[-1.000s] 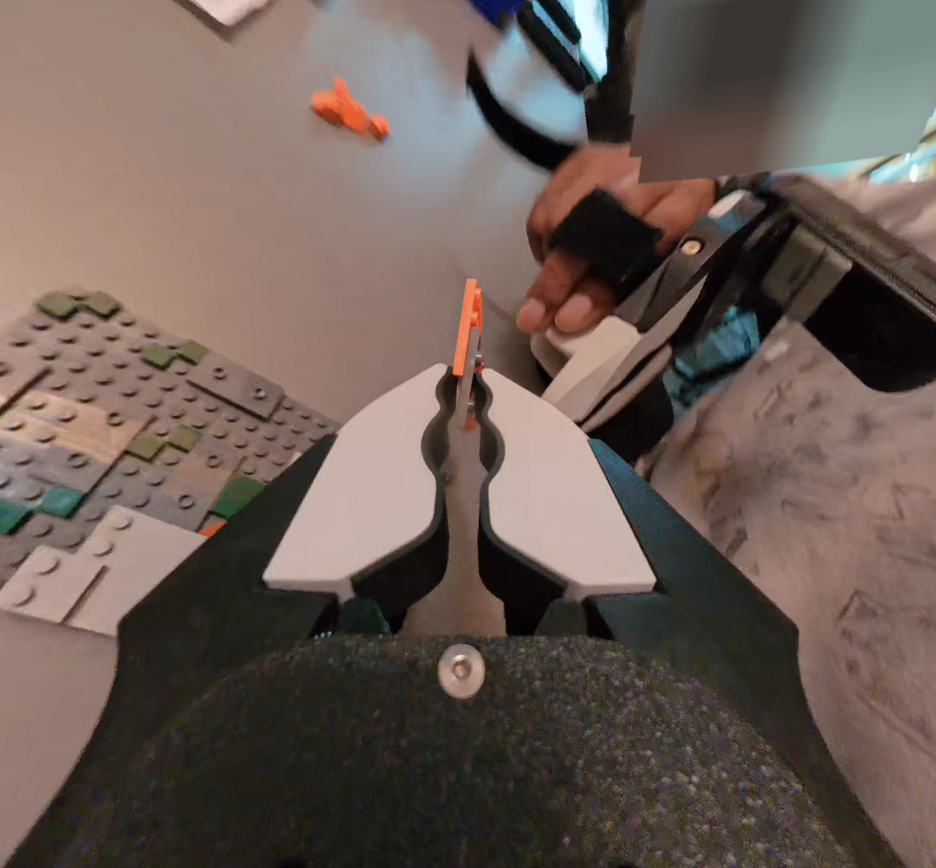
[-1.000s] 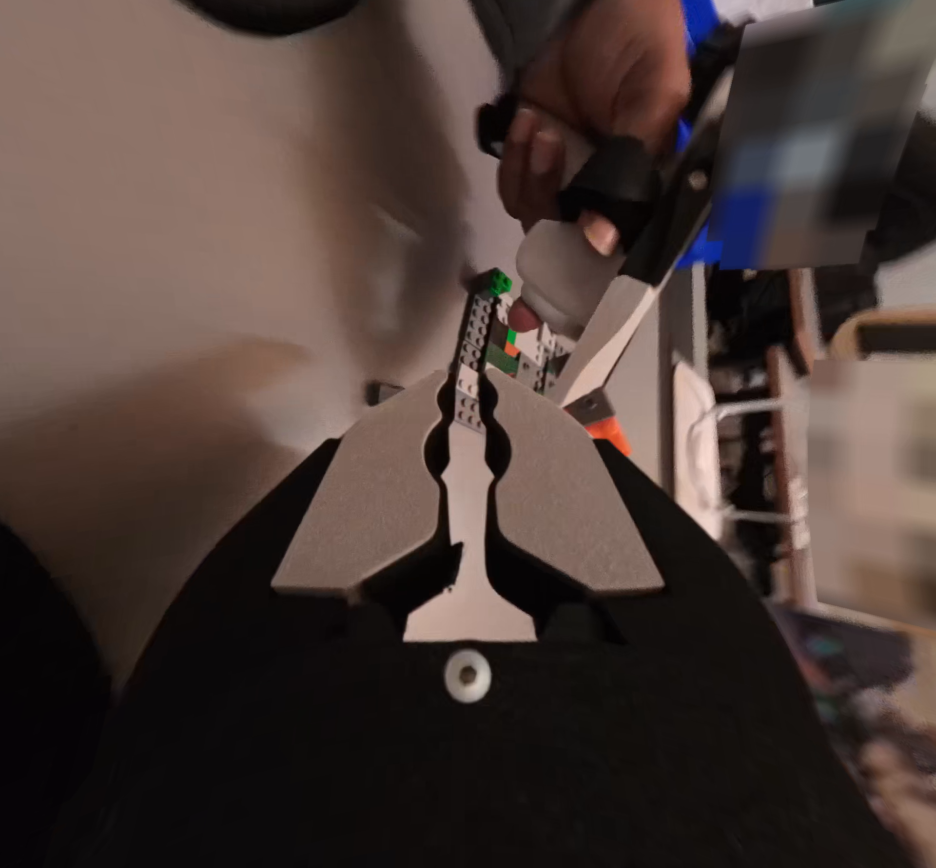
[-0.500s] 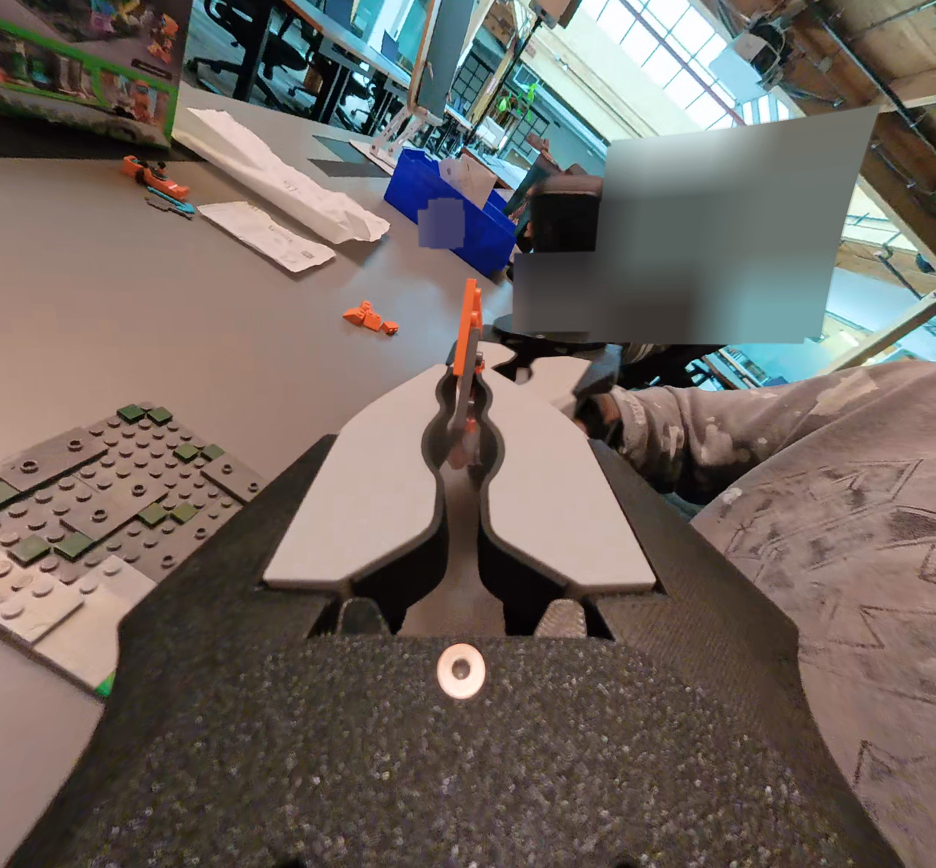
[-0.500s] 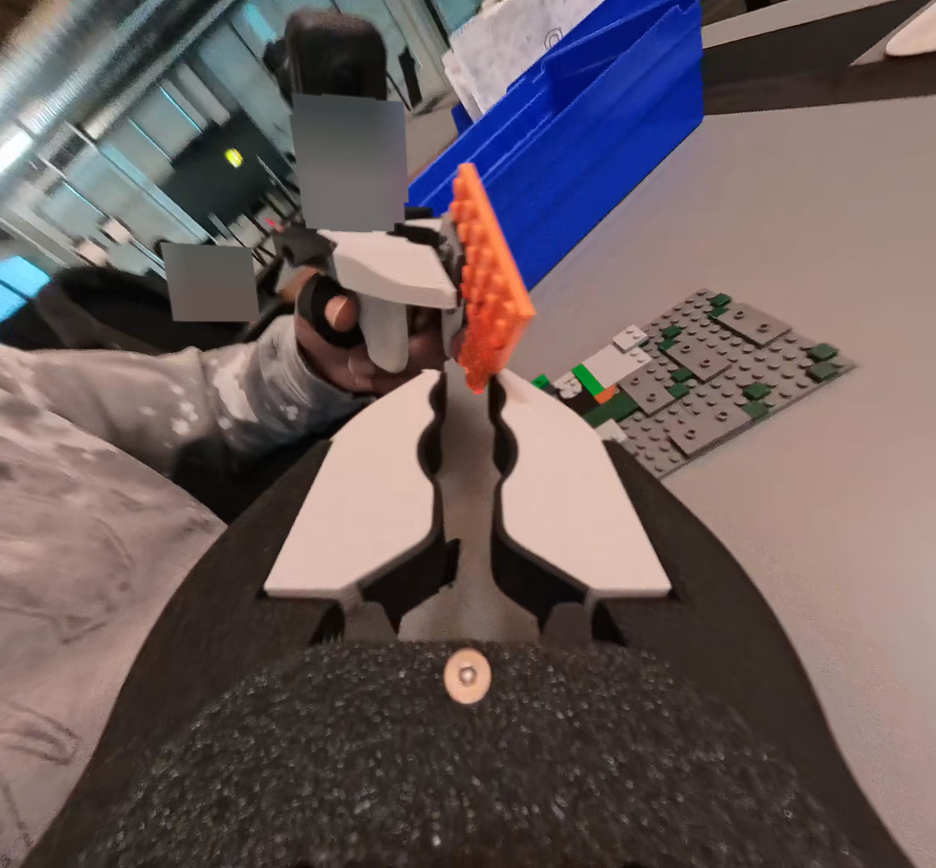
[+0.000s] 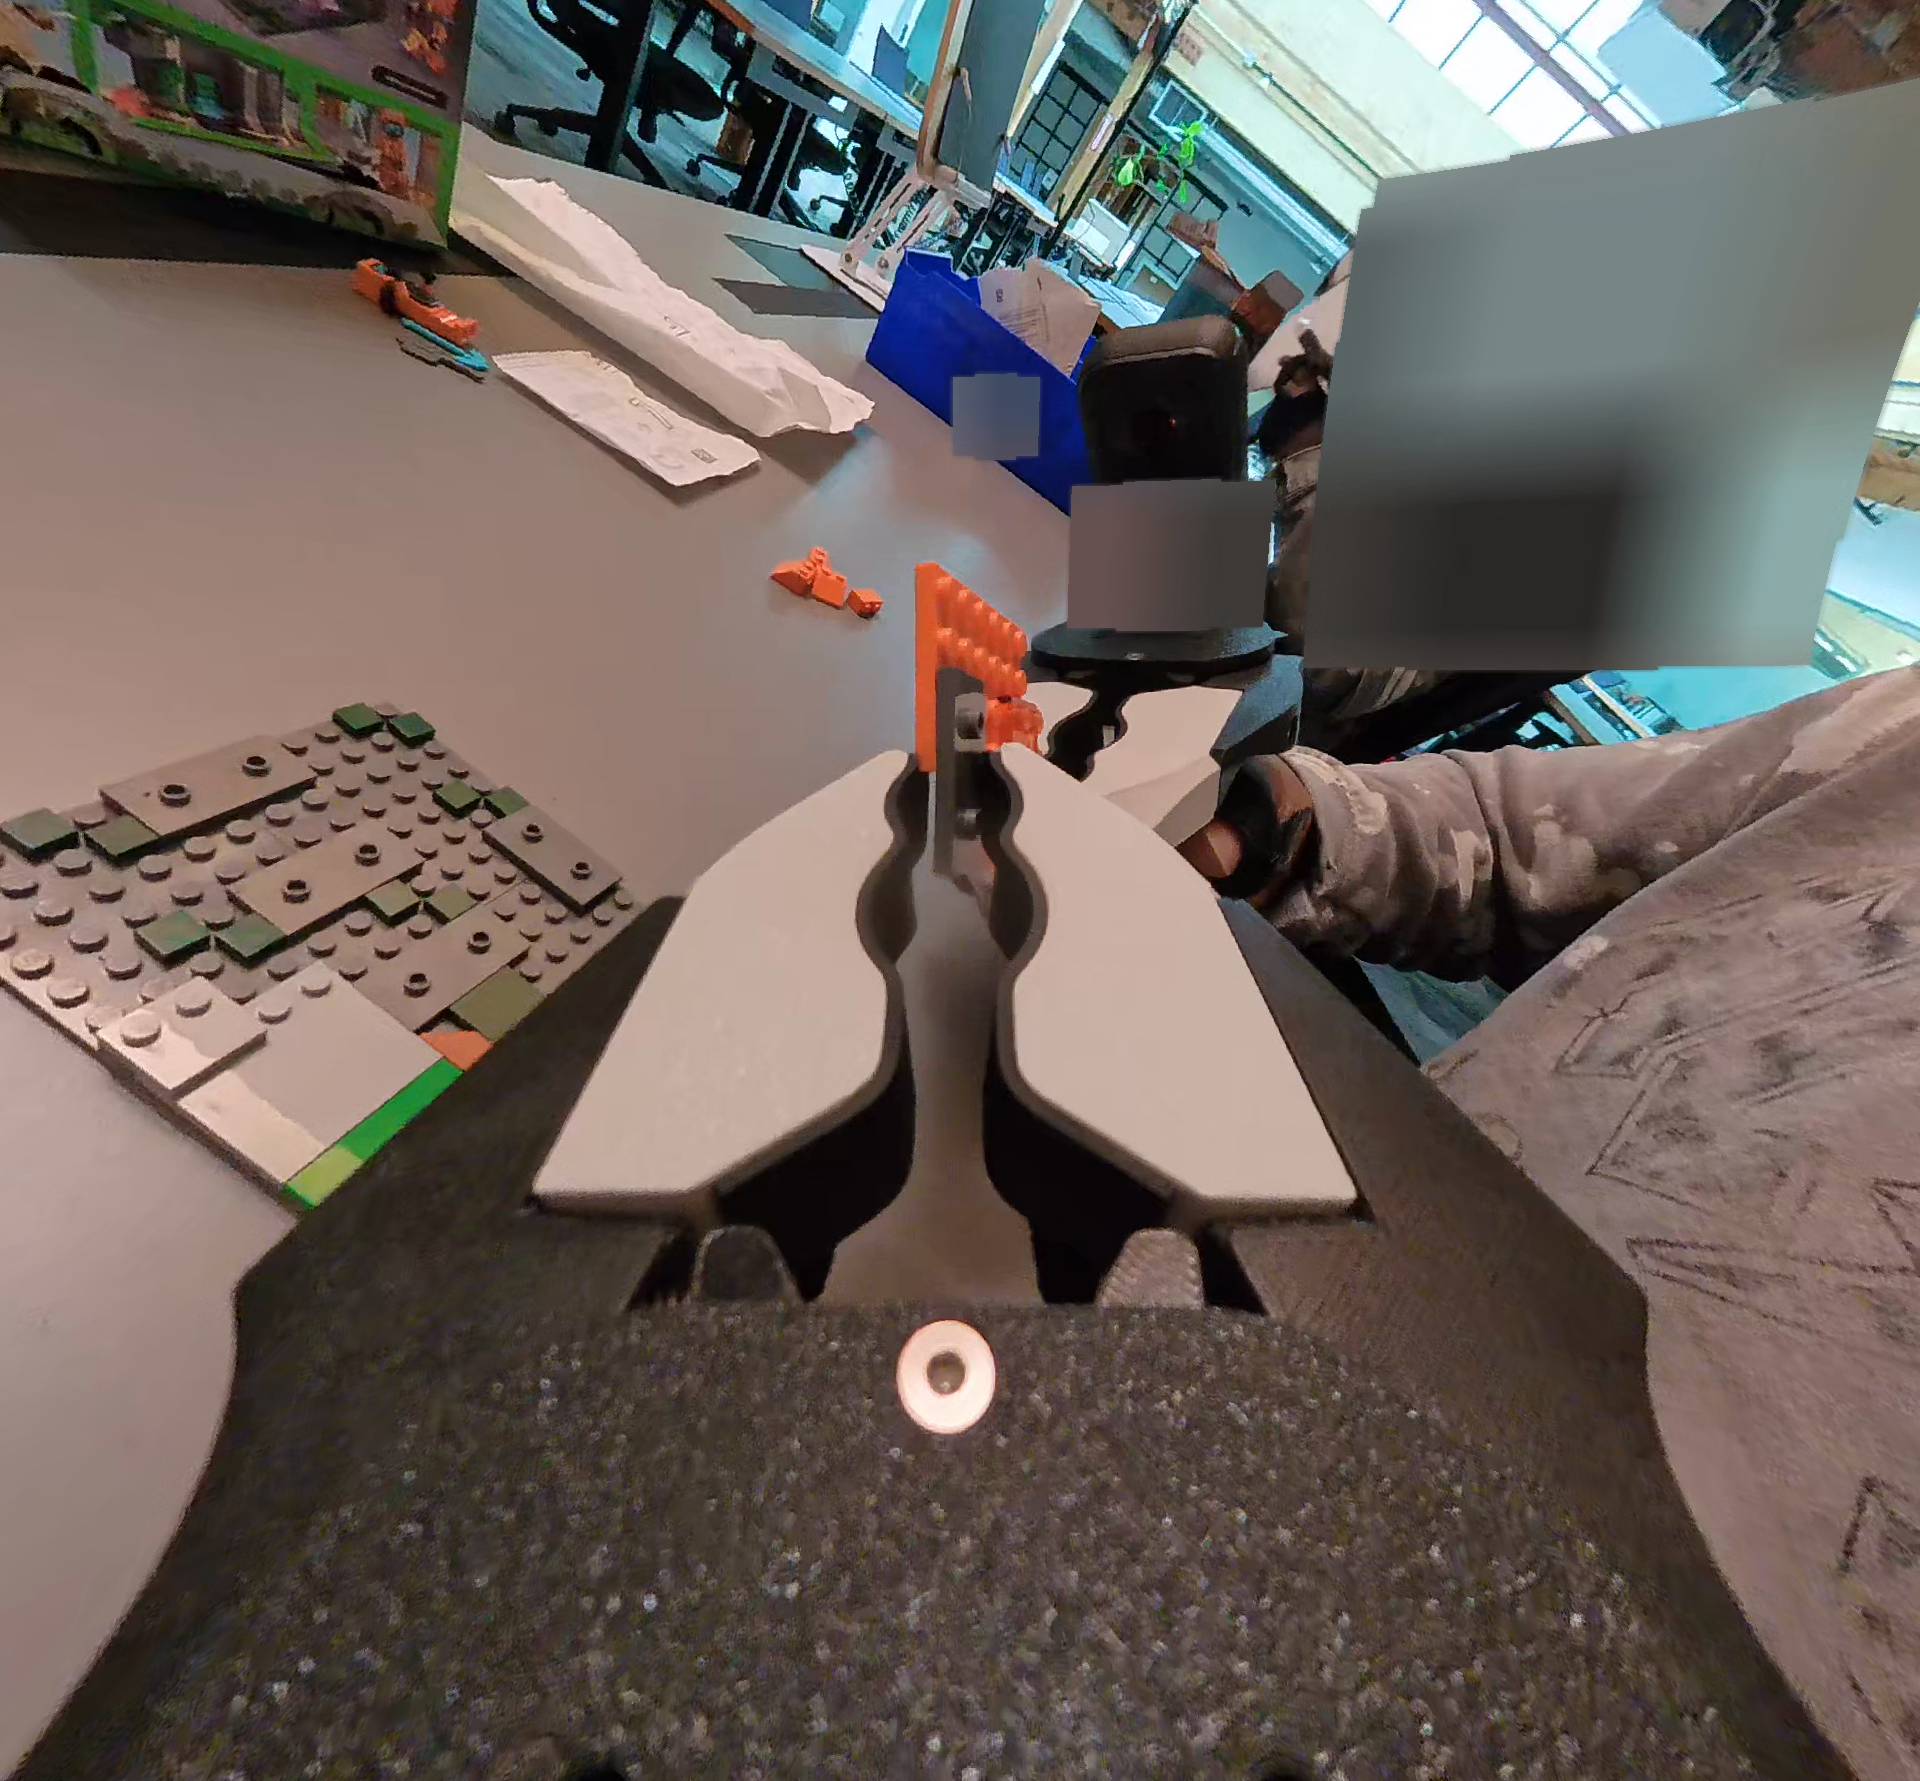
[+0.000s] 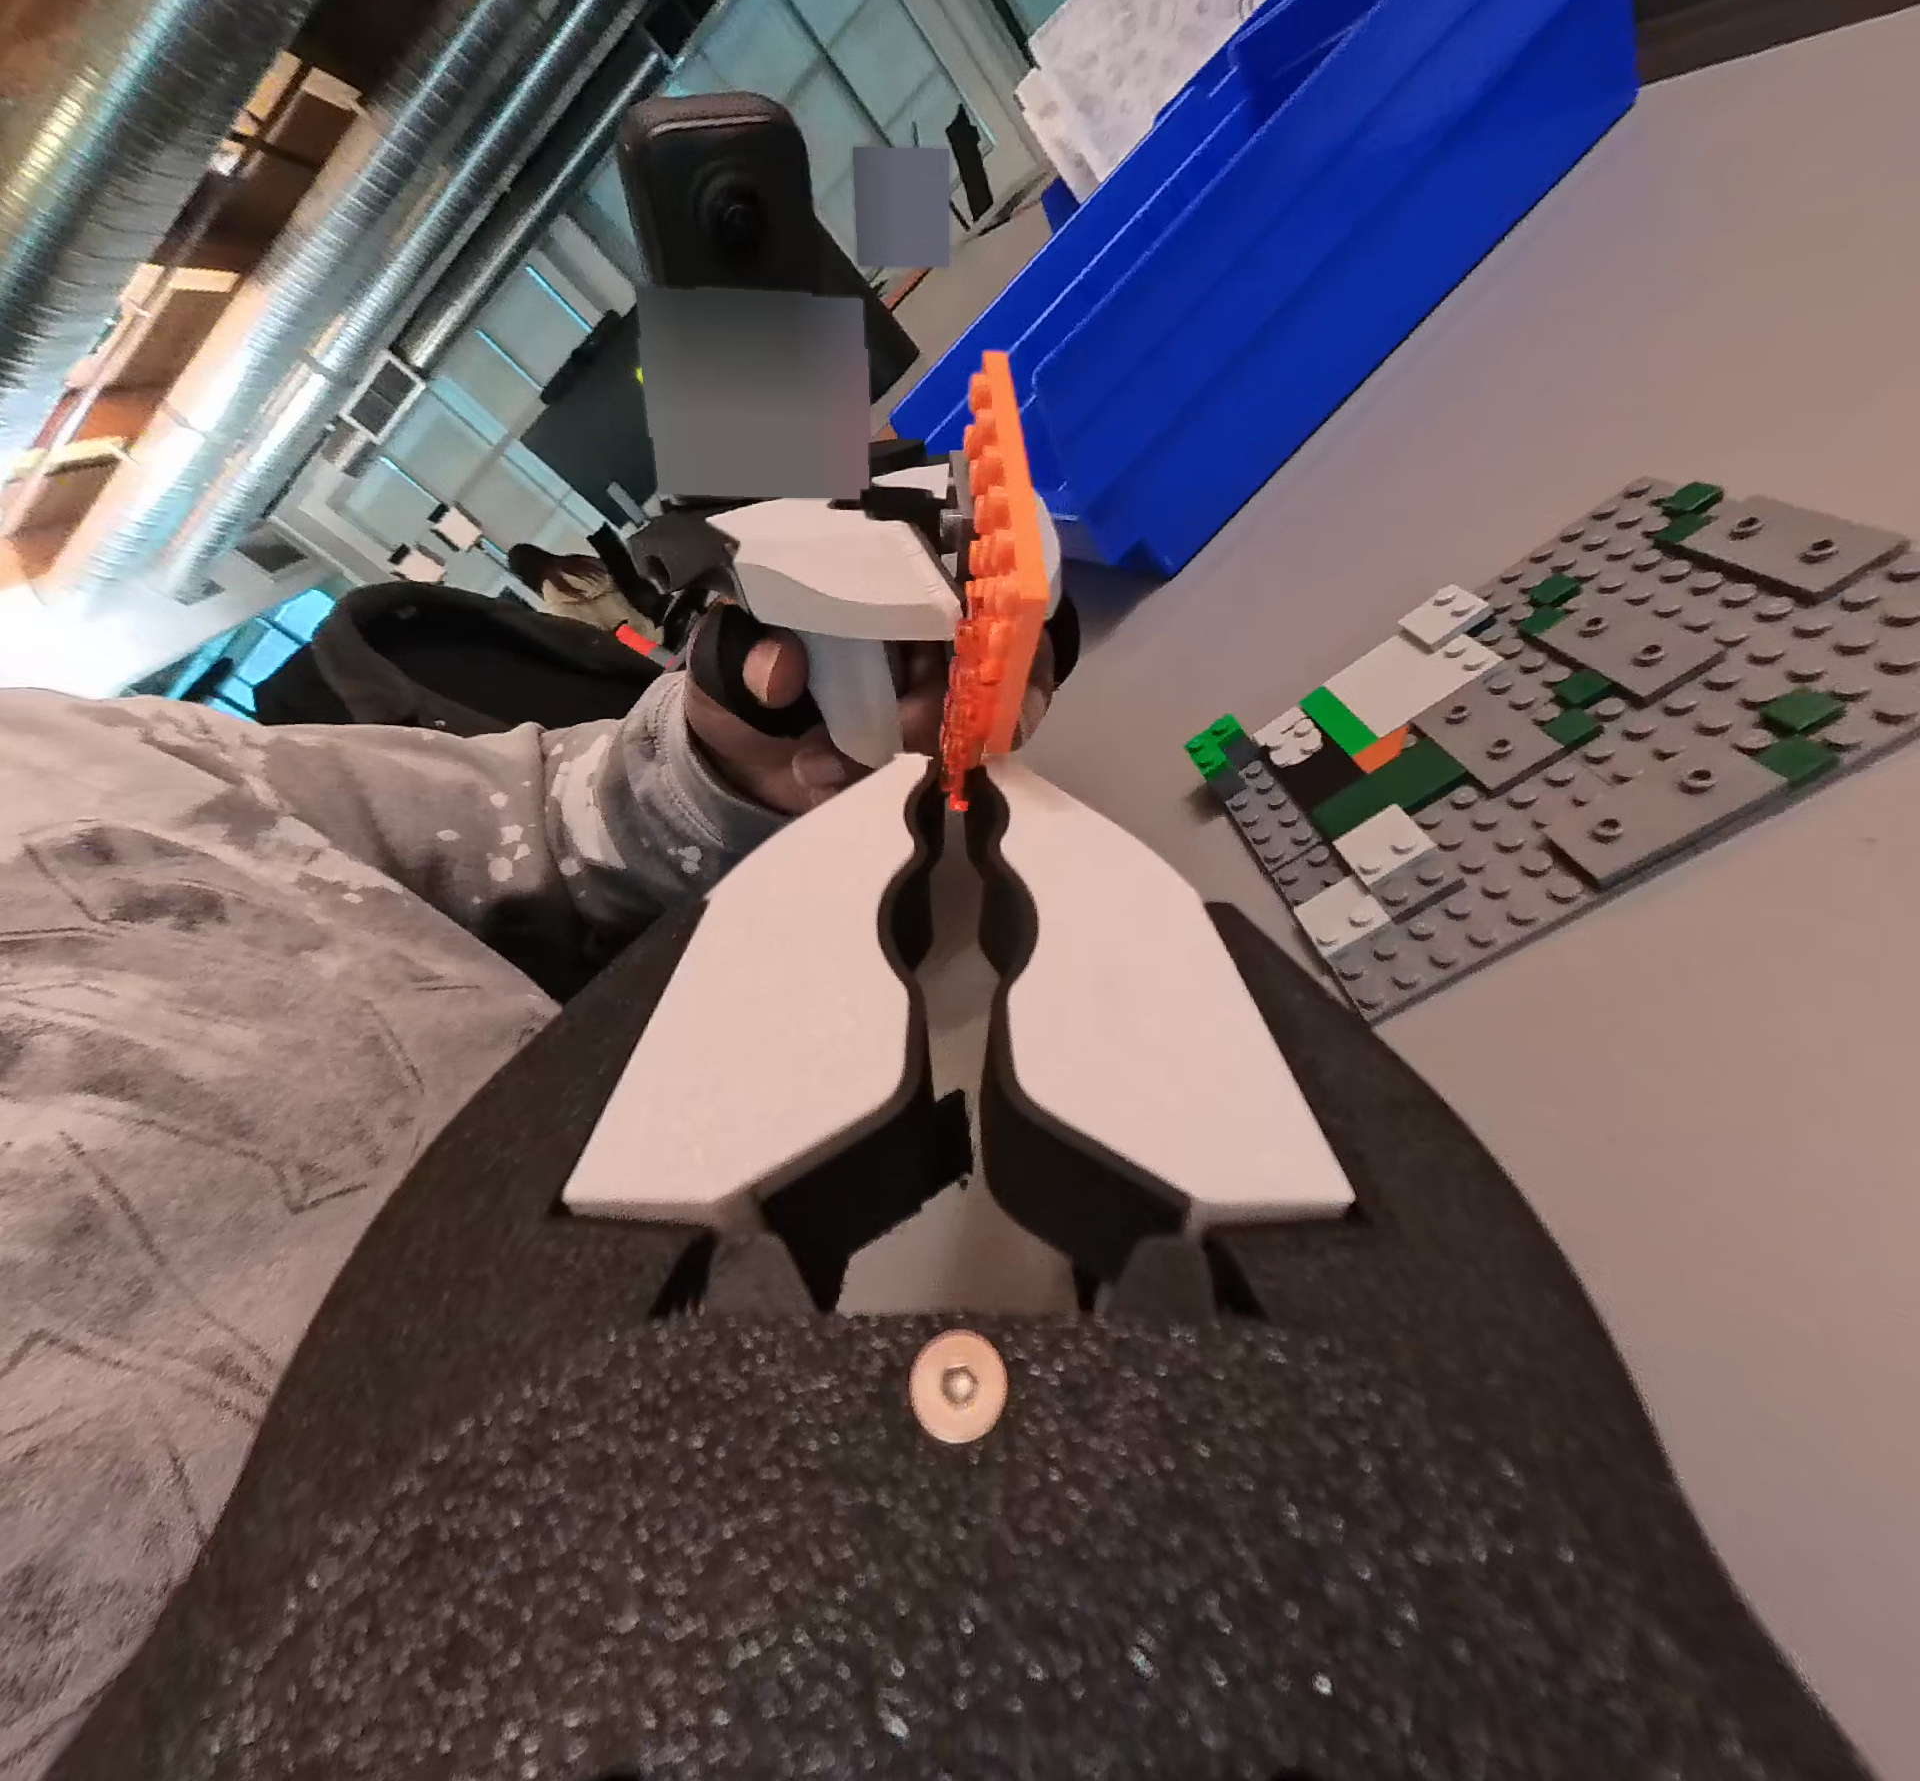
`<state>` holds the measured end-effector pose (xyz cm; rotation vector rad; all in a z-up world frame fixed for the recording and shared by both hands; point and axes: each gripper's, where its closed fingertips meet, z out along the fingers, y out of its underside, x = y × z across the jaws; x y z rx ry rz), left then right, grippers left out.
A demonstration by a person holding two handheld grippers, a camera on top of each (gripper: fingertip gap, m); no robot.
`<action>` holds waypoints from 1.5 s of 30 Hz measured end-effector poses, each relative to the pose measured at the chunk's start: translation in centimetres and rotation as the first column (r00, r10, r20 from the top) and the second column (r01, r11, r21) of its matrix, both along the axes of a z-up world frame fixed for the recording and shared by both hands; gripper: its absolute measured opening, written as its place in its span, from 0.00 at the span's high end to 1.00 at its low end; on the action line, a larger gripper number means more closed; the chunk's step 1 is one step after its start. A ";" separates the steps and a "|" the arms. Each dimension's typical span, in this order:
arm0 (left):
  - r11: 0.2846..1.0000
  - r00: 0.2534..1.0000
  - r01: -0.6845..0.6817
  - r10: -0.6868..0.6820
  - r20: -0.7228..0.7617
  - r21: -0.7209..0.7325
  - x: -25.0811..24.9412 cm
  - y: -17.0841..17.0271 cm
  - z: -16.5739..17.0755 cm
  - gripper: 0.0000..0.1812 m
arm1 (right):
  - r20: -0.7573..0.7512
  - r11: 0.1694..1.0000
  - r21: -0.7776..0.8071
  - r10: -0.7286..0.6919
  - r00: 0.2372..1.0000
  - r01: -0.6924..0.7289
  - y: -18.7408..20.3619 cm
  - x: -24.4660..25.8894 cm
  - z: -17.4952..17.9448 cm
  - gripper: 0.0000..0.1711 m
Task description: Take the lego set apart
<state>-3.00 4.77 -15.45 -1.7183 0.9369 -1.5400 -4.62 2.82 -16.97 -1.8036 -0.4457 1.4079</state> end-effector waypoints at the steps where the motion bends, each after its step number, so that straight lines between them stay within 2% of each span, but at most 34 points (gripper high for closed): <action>1: 1.000 1.000 -0.002 0.003 -0.002 0.017 0.0 0.0 0.0 0.94 | -0.011 1.000 -0.006 0.015 1.000 -0.015 -0.1 0.0 0.0 0.98; 4: 0.990 0.992 -0.072 0.083 -0.092 0.121 -0.3 1.1 -1.7 0.96 | -0.087 0.989 -0.015 0.143 0.986 -0.144 -1.8 -1.2 1.3 0.98; 6: 0.998 0.997 -0.039 0.042 -0.060 0.055 -0.3 0.5 -1.4 0.96 | 0.013 0.992 0.038 0.123 0.992 -0.123 -1.7 -1.3 0.8 0.98; 8: 0.990 0.995 -0.062 0.071 -0.068 0.127 -0.7 0.8 -0.8 0.96 | 0.008 0.989 0.029 0.148 0.989 -0.148 -1.9 -0.5 0.9 0.98; 10: 0.990 0.993 -0.072 0.083 -0.087 0.123 -0.9 1.3 -0.9 0.96 | 0.089 0.991 0.040 0.123 0.988 -0.127 -1.6 0.7 0.2 0.98; 13: 0.994 0.990 -0.063 0.073 -0.123 0.084 -0.9 1.2 -1.9 0.96 | 0.298 0.998 0.016 0.051 0.953 -0.059 -0.3 4.4 -2.1 0.97; 16: 0.998 0.990 -0.048 0.054 -0.129 0.050 -0.8 0.9 -2.2 0.96 | 0.486 0.997 -0.068 0.009 0.874 0.027 0.6 9.6 -4.9 0.97; 19: 1.000 0.992 -0.024 0.023 -0.124 -0.006 -0.5 0.6 -2.3 0.96 | 0.604 0.986 -0.107 -0.036 0.796 0.127 1.2 14.1 -6.8 0.97; 22: 0.998 0.993 -0.007 0.001 -0.120 -0.056 -0.3 0.3 -2.4 0.96 | 0.716 0.976 -0.081 -0.085 0.693 0.203 1.7 17.5 -7.8 0.87; 23: 0.997 0.993 -0.003 -0.005 -0.117 -0.072 -0.3 0.1 -2.5 0.96 | 0.760 0.971 -0.062 -0.104 0.642 0.231 1.9 18.6 -8.1 0.81; 25: 0.996 0.993 0.004 -0.015 -0.115 -0.090 -0.3 -0.1 -2.6 0.96 | 0.832 0.956 -0.002 -0.161 0.530 0.294 2.5 20.8 -8.2 0.76; 26: 0.996 0.993 0.006 -0.017 -0.115 -0.094 -0.2 -0.1 -2.7 0.96 | 0.844 0.950 0.021 -0.184 0.503 0.312 2.8 21.4 -8.0 0.73; 27: 0.995 0.993 0.010 -0.021 -0.115 -0.095 -0.2 -0.2 -2.7 0.96 | 0.834 0.949 0.040 -0.204 0.512 0.312 3.0 21.2 -7.4 0.71; 29: 0.995 0.993 0.029 -0.040 -0.111 -0.097 0.0 -0.5 -2.7 0.96 | 0.763 0.967 0.074 -0.212 0.610 0.243 3.1 18.3 -5.5 0.74; 32: 0.991 0.992 0.098 -0.105 -0.071 -0.095 0.5 -1.7 -2.0 0.97 | 0.591 0.996 0.092 -0.054 0.805 -0.001 1.1 10.7 -2.2 0.76; 34: 0.987 0.988 0.136 -0.141 -0.067 -0.083 0.8 -2.4 -1.9 0.97 | 0.481 0.984 0.119 0.058 0.875 -0.131 -0.3 6.7 -0.3 0.76; 37: 0.982 0.983 0.174 -0.178 -0.045 -0.073 1.0 -3.4 -1.4 0.97 | 0.423 0.954 0.136 0.188 0.886 -0.267 -1.6 3.5 0.6 0.81; 40: 0.976 0.977 0.209 -0.211 -0.025 -0.056 0.8 -4.1 -0.9 0.96 | 0.410 0.929 0.178 0.230 0.883 -0.325 -2.1 2.7 0.9 0.97; 45: 0.975 0.974 0.220 -0.220 -0.055 0.010 0.7 -4.4 -1.2 0.95 | 0.398 0.935 0.153 0.238 0.886 -0.320 -2.2 3.4 0.9 0.97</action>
